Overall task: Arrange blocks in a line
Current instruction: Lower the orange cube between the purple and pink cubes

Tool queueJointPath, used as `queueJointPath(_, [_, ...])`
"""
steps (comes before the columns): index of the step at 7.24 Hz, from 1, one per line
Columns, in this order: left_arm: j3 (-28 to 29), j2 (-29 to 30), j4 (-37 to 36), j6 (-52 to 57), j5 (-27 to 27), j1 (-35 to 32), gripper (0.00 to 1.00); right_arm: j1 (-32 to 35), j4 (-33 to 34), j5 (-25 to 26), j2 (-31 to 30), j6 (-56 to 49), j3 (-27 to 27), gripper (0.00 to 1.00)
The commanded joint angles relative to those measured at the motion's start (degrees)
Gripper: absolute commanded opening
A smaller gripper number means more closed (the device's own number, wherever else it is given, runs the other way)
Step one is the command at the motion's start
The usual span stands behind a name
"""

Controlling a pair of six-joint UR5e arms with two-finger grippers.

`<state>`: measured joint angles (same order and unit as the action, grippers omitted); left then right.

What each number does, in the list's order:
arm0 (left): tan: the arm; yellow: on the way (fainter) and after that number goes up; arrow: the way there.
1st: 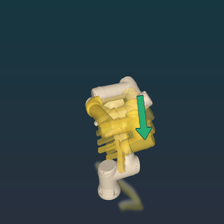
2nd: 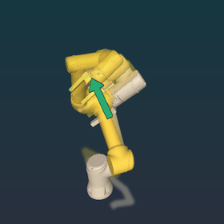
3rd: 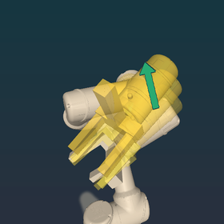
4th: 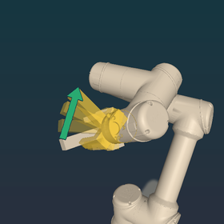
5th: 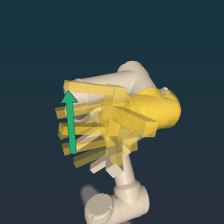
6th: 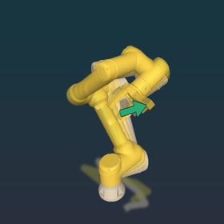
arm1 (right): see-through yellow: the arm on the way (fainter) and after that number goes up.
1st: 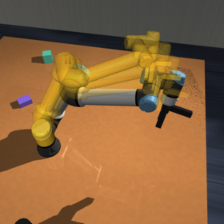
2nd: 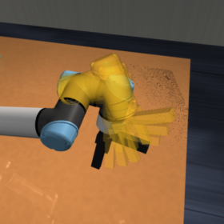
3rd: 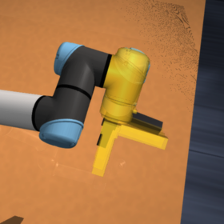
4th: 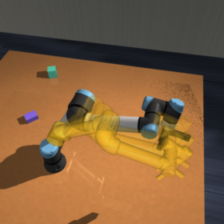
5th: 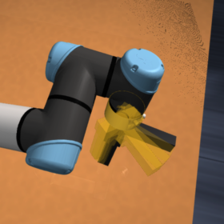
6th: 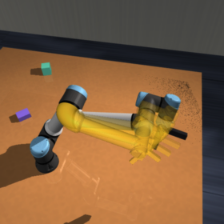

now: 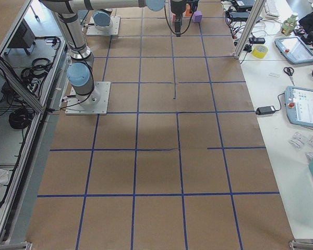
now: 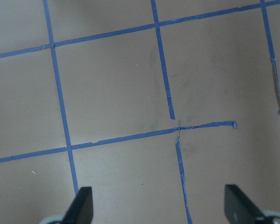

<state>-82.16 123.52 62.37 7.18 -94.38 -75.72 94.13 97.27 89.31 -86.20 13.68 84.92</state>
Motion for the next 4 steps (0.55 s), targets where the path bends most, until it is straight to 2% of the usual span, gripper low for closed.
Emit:
queueJointPath(1, [-0.63,0.14,-0.23,1.6,0.16,0.92,0.02,-0.09,-0.41,0.16,0.15,-0.05,0.07,1.0])
queueJointPath(4, [-0.89,1.45,-0.23,2.65,0.95,1.01,0.03,-0.09,-0.41,0.16,0.06,-0.14,0.07,1.0])
